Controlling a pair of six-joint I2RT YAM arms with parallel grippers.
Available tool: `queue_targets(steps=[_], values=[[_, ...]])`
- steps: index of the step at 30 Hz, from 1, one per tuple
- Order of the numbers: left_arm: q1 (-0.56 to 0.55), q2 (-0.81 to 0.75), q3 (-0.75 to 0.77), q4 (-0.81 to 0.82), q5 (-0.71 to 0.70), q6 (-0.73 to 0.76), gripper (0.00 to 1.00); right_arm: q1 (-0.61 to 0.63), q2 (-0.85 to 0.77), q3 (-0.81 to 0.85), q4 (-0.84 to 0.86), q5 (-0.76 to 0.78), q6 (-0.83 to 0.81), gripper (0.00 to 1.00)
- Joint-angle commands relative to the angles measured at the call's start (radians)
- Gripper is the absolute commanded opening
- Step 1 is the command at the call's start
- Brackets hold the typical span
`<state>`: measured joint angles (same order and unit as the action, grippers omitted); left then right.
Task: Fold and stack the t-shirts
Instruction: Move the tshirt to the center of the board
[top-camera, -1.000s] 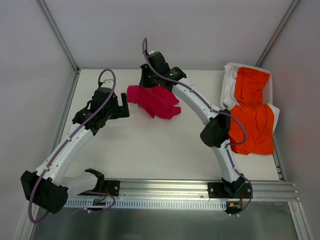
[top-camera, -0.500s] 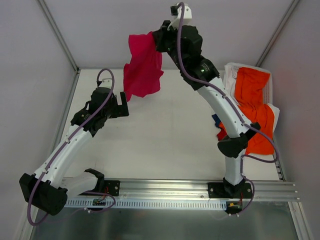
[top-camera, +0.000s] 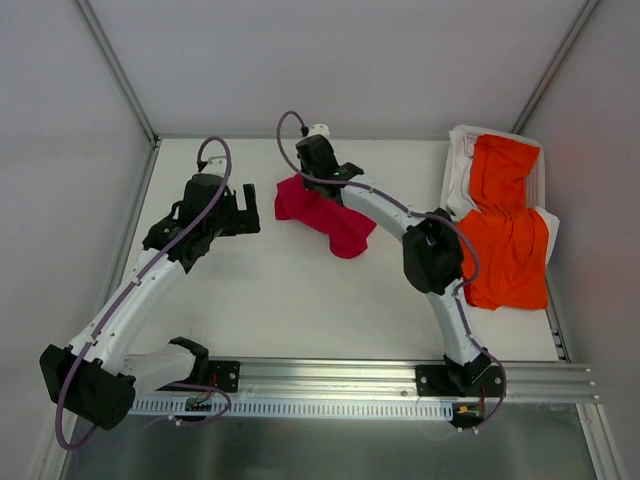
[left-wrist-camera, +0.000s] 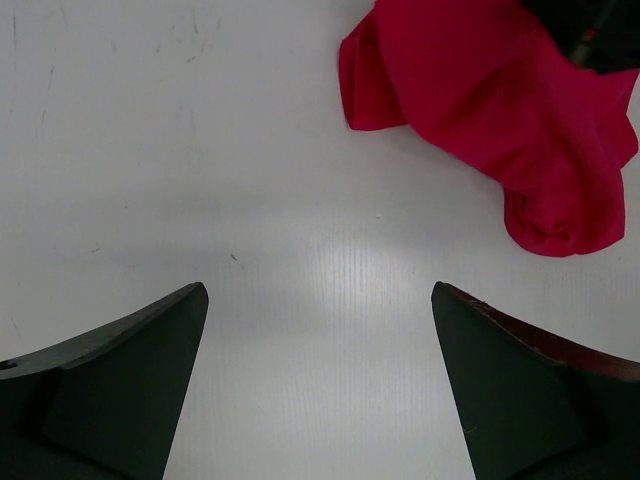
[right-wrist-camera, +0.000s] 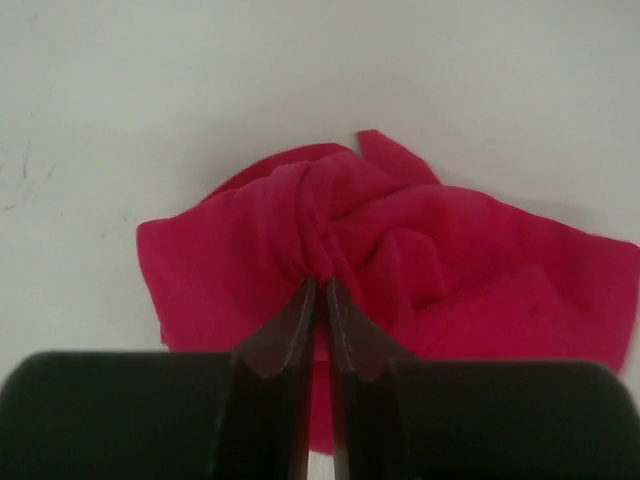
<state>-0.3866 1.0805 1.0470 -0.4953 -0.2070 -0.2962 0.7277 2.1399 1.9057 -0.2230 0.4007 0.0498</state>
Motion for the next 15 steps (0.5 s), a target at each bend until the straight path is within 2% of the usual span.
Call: queue_targets(steps=[1,2,3,4,6,10,15], values=[[-0.006,0.009,0.021,0.035,0.035,0.017,0.97,-0.001,0.151,0.296,-0.047,-0.129,-0.010,0.13],[-0.006,0.013,0.019,0.035,0.032,0.019,0.98,-0.001,0.205,0.384,-0.134,-0.146,-0.016,0.73],[-0.006,0.016,0.018,0.037,0.026,0.023,0.99,-0.001,0.251,0.533,-0.172,-0.173,-0.027,0.99],[-0.006,0.016,0.016,0.037,0.021,0.025,0.99,-0.001,0.302,0.574,-0.205,-0.177,-0.027,0.99],[-0.006,0.013,0.012,0.037,0.008,0.029,0.99,-0.002,0.279,0.554,-0.217,-0.146,-0.007,1.00],[-0.006,-0.001,0.004,0.050,0.001,0.034,0.99,-0.004,0.095,0.203,-0.084,-0.079,-0.013,0.99],[-0.006,0.010,0.005,0.054,0.024,0.035,0.99,-0.010,-0.072,0.070,-0.107,0.050,-0.048,0.99]])
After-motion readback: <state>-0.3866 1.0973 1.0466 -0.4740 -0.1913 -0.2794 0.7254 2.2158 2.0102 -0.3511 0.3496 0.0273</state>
